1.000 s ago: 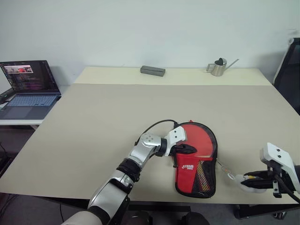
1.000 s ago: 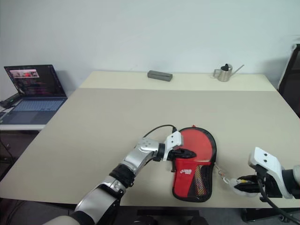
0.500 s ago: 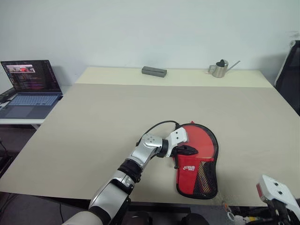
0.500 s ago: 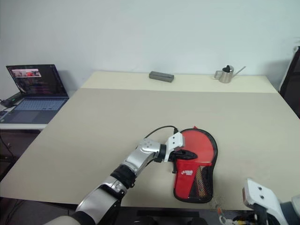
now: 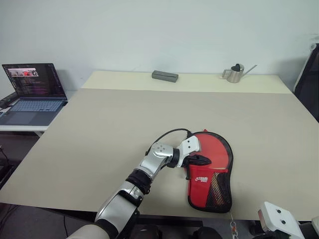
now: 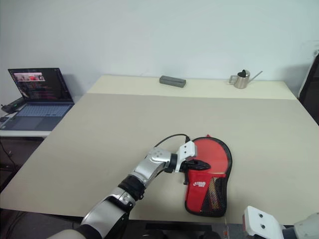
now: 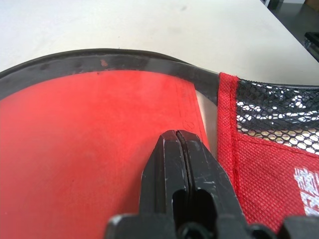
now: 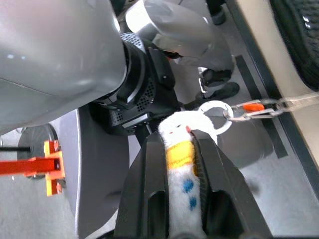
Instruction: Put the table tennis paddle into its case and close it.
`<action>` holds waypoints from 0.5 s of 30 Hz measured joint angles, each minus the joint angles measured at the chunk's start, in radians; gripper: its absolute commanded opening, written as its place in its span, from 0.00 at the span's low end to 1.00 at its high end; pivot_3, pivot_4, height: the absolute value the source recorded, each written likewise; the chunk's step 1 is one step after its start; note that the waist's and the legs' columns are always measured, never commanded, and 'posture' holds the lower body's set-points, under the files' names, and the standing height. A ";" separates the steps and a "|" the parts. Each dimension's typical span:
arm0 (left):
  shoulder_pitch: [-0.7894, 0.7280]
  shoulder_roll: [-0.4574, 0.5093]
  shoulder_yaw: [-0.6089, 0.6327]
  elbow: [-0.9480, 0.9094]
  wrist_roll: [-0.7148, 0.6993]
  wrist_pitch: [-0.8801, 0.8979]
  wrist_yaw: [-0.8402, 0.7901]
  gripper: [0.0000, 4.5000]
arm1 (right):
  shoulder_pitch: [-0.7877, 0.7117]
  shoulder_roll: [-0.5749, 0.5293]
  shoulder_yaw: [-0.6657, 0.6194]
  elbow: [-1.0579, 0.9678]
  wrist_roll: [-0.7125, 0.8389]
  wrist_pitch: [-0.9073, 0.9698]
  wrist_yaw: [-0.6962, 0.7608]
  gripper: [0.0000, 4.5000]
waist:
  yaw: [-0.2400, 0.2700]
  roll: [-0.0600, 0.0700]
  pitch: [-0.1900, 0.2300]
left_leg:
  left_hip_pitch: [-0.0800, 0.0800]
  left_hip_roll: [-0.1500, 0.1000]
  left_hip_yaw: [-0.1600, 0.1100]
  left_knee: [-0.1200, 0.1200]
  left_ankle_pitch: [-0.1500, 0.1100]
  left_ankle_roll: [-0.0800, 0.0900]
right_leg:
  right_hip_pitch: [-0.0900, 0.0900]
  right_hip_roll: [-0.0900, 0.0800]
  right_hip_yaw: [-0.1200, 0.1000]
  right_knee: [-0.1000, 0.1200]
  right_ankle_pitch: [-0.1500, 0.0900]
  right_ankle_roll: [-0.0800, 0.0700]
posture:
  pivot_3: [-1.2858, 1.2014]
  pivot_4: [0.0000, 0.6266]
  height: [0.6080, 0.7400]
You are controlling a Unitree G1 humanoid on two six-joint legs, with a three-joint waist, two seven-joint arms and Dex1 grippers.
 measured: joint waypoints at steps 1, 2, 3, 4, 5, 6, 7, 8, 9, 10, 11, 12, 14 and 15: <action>0.000 0.000 0.000 0.000 0.000 0.000 0.000 0.00 | -0.010 -0.004 0.018 0.000 0.004 -0.006 -0.012 0.06 | 0.000 0.000 0.000 | 0.000 0.000 0.000 0.000 0.000 0.000 | 0.000 0.000 0.000 0.000 0.000 0.000 | 0.52 0.24 1.00; 0.000 0.000 0.000 0.000 0.000 0.000 0.000 0.00 | -0.023 -0.007 0.031 0.000 0.006 -0.011 -0.024 0.06 | 0.000 0.000 0.000 | 0.000 0.000 0.000 0.000 0.000 0.000 | 0.000 0.000 0.000 0.000 0.000 0.000 | 0.52 0.24 1.00; 0.000 0.000 0.000 0.000 0.001 0.000 0.001 0.00 | -0.033 -0.008 0.038 -0.001 0.007 -0.012 -0.034 0.06 | 0.000 0.000 0.000 | 0.000 0.000 0.000 0.000 0.000 0.000 | 0.000 0.000 0.000 0.000 0.000 0.000 | 0.52 0.24 1.00; 0.000 0.000 0.000 0.000 0.001 0.000 0.002 0.00 | -0.052 -0.007 0.050 -0.008 0.008 -0.012 -0.049 0.06 | 0.000 0.000 0.000 | 0.000 0.000 0.000 0.000 0.000 0.000 | 0.000 0.000 0.000 0.000 0.000 0.000 | 0.52 0.24 1.00; 0.000 0.000 0.000 0.000 0.001 0.000 0.004 0.00 | -0.070 -0.006 0.054 -0.012 0.011 -0.009 -0.055 0.06 | -0.001 0.000 0.000 | 0.000 0.000 0.000 0.000 0.000 0.000 | 0.000 0.000 0.000 0.000 0.000 0.000 | 0.52 0.24 1.00; 0.000 0.000 0.000 0.000 0.002 0.000 0.005 0.00 | -0.091 -0.006 0.057 -0.018 0.016 -0.001 -0.058 0.06 | -0.001 0.000 0.000 | 0.000 0.000 0.000 0.000 0.000 0.000 | 0.000 0.000 0.000 0.000 0.000 0.000 | 0.52 0.24 1.00; 0.001 0.000 0.000 0.000 0.002 0.000 0.006 0.00 | -0.108 -0.007 0.057 -0.019 0.029 0.008 -0.060 0.14 | -0.001 -0.001 0.000 | 0.000 0.000 0.000 0.000 0.000 0.000 | 0.000 0.000 0.000 0.000 0.000 0.000 | 0.52 0.24 1.00; 0.001 0.000 0.000 0.000 0.002 0.000 0.007 0.00 | -0.134 -0.010 0.053 -0.018 0.054 0.027 -0.060 0.22 | -0.001 -0.001 0.000 | 0.000 0.000 0.000 0.000 0.000 0.000 | 0.000 0.000 0.000 0.000 0.000 0.000 | 0.52 0.24 1.00; 0.001 0.000 0.000 0.000 0.002 0.000 0.008 0.00 | -0.158 -0.019 0.041 -0.016 0.082 0.046 -0.058 0.26 | -0.001 -0.001 0.000 | 0.000 0.000 0.001 0.000 0.000 0.000 | 0.000 0.000 0.000 0.000 0.000 0.000 | 0.52 0.24 1.00; 0.001 0.000 0.000 0.000 0.002 0.000 0.008 0.00 | -0.178 -0.029 0.032 -0.014 0.101 0.060 -0.056 0.32 | -0.001 -0.001 0.000 | 0.000 0.000 0.001 0.000 0.000 0.000 | 0.000 0.000 0.000 0.000 0.000 0.000 | 0.52 0.24 1.00; 0.001 0.000 0.000 0.000 0.002 0.000 0.008 0.00 | -0.198 -0.034 0.024 -0.011 0.126 0.074 -0.051 0.41 | -0.001 -0.001 0.000 | 0.000 0.000 0.000 0.000 0.000 0.000 | 0.000 0.000 0.000 0.000 0.000 0.000 | 0.52 0.24 1.00; 0.001 0.000 0.000 0.000 0.002 0.000 0.008 0.00 | -0.220 -0.039 0.024 -0.009 0.153 0.087 -0.049 0.49 | -0.001 -0.001 0.000 | 0.000 0.000 0.000 0.000 0.000 0.000 | 0.000 0.000 0.000 0.000 0.000 0.000 | 0.52 0.24 1.00; 0.001 -0.001 0.000 0.000 0.002 0.000 0.008 0.00 | -0.246 -0.039 0.023 -0.006 0.190 0.101 -0.046 0.65 | -0.001 -0.001 0.000 | 0.000 0.000 0.000 0.000 0.000 0.000 | 0.000 0.000 0.000 0.000 0.000 0.000 | 0.52 0.24 1.00; 0.001 -0.001 0.000 0.000 0.002 0.000 0.009 0.00 | -0.261 -0.039 0.021 -0.004 0.206 0.107 -0.043 0.73 | -0.001 -0.001 0.000 | 0.000 0.000 0.000 0.000 0.000 0.000 | 0.000 0.000 0.000 0.000 0.000 0.000 | 0.52 0.24 1.00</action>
